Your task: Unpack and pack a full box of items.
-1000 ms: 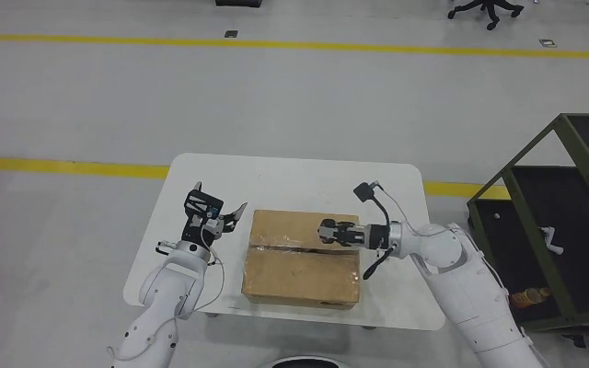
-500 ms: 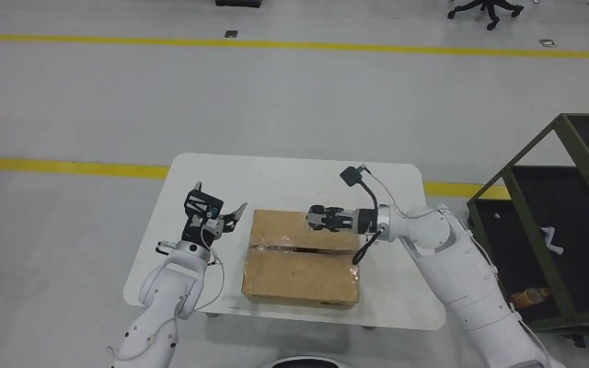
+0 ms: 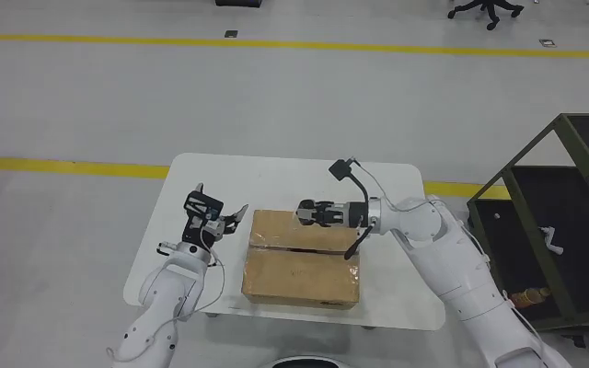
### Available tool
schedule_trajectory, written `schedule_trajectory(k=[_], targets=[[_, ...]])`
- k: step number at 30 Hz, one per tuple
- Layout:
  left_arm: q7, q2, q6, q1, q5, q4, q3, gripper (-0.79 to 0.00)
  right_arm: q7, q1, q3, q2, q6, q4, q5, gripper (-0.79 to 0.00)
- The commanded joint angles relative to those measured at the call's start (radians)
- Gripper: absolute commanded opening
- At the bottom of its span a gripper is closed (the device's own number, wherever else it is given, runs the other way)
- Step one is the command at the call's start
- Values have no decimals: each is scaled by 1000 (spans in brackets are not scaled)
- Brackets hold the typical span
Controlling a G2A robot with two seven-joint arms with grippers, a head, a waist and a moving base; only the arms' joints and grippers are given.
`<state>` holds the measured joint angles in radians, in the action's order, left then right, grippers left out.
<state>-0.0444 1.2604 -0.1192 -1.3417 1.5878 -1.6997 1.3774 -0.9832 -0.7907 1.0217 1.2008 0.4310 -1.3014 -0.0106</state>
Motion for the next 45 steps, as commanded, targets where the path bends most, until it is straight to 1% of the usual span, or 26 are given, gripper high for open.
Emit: schedule_trajectory(k=[1, 5, 11, 14, 16, 19, 31, 33, 35, 36, 38, 39, 42, 45], targets=[[11, -4, -37, -14, -23, -9, 18, 0, 3, 1, -1, 0, -1, 3, 1, -785], [22, -13, -112, -47, -28, -27, 50, 0, 15, -1, 2, -2, -6, -1, 10, -785], [23, -30, -297, -125, -75, -86, 99, 0, 33, 0, 11, -5, -39, -12, 26, -785], [13, -37, -364, -162, -69, -119, 97, 0, 40, 9, 12, -5, -60, -18, 30, -785], [7, -40, -389, -173, -45, -134, 93, 0, 43, 14, 11, -5, -71, -24, 34, -785], [5, -40, -384, -187, -62, -136, 82, 0, 49, 27, 4, -3, -87, -31, 41, -785], [2, -40, -384, -187, -66, -136, 80, 0, 44, 34, -2, 0, -83, -36, 33, -785], [-2, -39, -377, -190, -91, -131, 78, 0, 50, 31, -2, 0, -85, -37, 35, -785], [-17, -42, -397, -186, -57, -145, 71, 0, 72, 20, -4, -1, -103, -53, 49, -785], [-14, -42, -405, -190, -72, -143, 65, 0, 80, 19, -4, -1, -115, -61, 55, -785], [-26, -39, -395, -196, -156, -132, 58, 0, 83, 22, -7, 0, -143, -73, 66, -785], [-43, -38, -388, -194, -171, -135, 53, 0, 85, 27, -9, 0, -155, -80, 72, -785], [-82, -38, -387, -192, -153, -141, 26, 0, 76, 37, -23, 3, -193, -91, 88, -785], [-132, -35, -358, -183, -148, -133, -6, 0, 76, 47, -41, 8, -229, -91, 95, -785]])
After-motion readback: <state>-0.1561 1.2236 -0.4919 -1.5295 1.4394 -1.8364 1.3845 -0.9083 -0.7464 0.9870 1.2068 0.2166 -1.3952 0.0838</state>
